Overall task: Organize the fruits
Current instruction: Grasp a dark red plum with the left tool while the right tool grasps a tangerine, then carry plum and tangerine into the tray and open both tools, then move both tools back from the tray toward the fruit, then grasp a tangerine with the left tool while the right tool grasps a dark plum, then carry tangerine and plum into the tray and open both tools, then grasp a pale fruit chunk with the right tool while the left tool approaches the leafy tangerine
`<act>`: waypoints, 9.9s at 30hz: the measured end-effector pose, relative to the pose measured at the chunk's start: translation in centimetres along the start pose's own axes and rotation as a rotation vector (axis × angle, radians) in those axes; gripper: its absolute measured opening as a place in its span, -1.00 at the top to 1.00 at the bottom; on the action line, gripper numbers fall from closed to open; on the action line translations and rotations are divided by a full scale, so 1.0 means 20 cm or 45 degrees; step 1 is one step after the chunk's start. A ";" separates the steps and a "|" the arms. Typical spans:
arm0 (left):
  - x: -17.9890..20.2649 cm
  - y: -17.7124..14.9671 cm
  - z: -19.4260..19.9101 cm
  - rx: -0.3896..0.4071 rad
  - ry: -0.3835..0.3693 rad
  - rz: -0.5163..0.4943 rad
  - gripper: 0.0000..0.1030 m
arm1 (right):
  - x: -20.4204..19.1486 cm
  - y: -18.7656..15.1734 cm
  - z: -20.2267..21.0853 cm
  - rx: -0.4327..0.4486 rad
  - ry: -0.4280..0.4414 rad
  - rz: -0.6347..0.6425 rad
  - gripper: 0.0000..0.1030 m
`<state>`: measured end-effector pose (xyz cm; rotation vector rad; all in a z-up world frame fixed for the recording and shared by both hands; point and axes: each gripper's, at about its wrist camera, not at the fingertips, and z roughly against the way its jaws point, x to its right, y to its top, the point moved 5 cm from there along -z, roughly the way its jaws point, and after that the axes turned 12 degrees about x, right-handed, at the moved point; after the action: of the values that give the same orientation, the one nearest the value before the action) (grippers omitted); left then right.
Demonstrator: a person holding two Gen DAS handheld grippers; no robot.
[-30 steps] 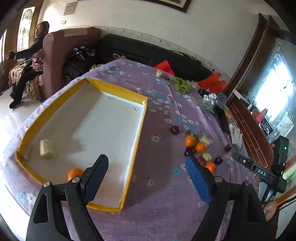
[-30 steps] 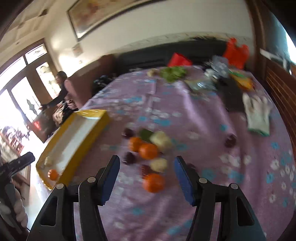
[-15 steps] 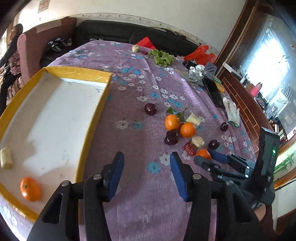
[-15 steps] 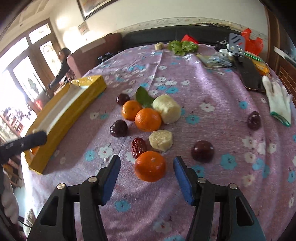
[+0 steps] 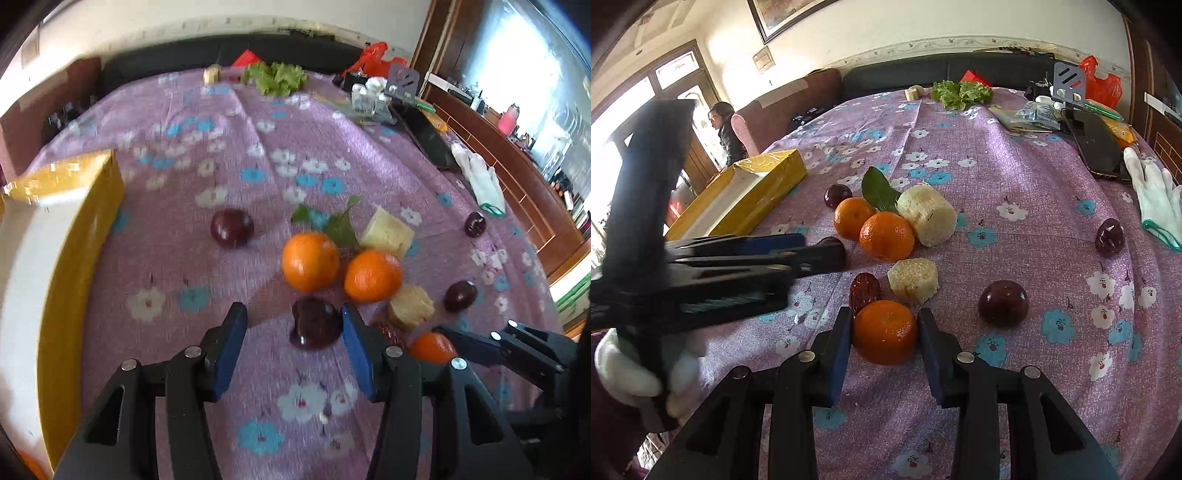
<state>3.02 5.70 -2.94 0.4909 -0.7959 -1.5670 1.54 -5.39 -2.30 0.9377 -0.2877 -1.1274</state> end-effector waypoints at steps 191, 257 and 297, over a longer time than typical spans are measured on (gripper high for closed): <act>-0.92 -0.14 1.03 0.396 0.246 0.480 0.40 | 0.16 0.14 0.18 0.107 -0.306 -0.083 0.40; -0.47 -0.18 0.88 0.257 0.130 0.515 -0.78 | 0.16 0.36 0.11 0.101 -0.184 -0.238 0.00; 0.02 0.11 0.06 -0.012 -0.181 0.272 -0.53 | 0.34 0.42 -0.22 0.111 -0.046 -0.380 0.35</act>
<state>3.62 5.49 -0.37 0.2796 -0.9178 -1.4167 12.66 -8.16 -0.15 1.0621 -0.2328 -1.4156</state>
